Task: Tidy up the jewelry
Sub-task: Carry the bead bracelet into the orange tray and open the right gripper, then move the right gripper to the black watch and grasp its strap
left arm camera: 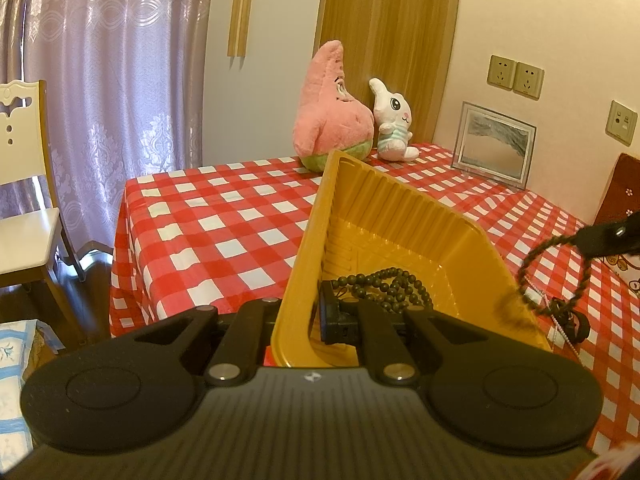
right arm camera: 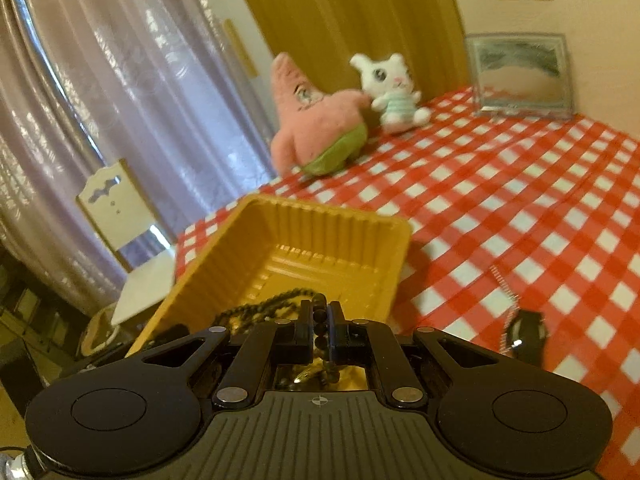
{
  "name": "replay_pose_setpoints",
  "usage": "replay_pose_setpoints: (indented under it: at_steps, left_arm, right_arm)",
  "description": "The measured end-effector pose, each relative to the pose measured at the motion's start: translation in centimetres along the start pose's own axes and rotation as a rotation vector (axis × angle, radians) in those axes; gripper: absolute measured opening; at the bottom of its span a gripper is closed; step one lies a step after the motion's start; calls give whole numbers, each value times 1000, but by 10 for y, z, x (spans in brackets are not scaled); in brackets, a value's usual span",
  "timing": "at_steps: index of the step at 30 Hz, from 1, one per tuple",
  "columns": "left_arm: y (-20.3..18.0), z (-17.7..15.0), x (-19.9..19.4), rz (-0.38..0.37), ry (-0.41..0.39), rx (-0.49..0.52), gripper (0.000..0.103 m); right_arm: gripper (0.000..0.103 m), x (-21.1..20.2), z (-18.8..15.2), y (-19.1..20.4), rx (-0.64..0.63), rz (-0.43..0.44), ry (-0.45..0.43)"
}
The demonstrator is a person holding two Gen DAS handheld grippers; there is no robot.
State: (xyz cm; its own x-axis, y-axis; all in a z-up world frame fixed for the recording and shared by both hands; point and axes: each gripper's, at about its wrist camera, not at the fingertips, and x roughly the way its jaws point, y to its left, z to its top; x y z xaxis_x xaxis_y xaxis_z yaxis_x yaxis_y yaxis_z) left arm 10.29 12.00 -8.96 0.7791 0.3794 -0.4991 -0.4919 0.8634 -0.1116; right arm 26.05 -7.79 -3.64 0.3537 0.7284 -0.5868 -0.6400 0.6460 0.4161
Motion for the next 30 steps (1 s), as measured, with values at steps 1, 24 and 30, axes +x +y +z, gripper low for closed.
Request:
replay_pose_setpoints:
  at_steps: [1, 24, 30]
  left_arm:
    - [0, 0, 0, 0, 0, 0, 7]
    - [-1, 2, 1, 2, 3, 3, 7]
    - [-1, 2, 1, 2, 3, 3, 7]
  right_arm:
    - [7, 6, -1, 1, 4, 5, 11]
    - [25, 41, -4, 29, -56, 61, 45]
    - [36, 21, -17, 7, -12, 10, 49]
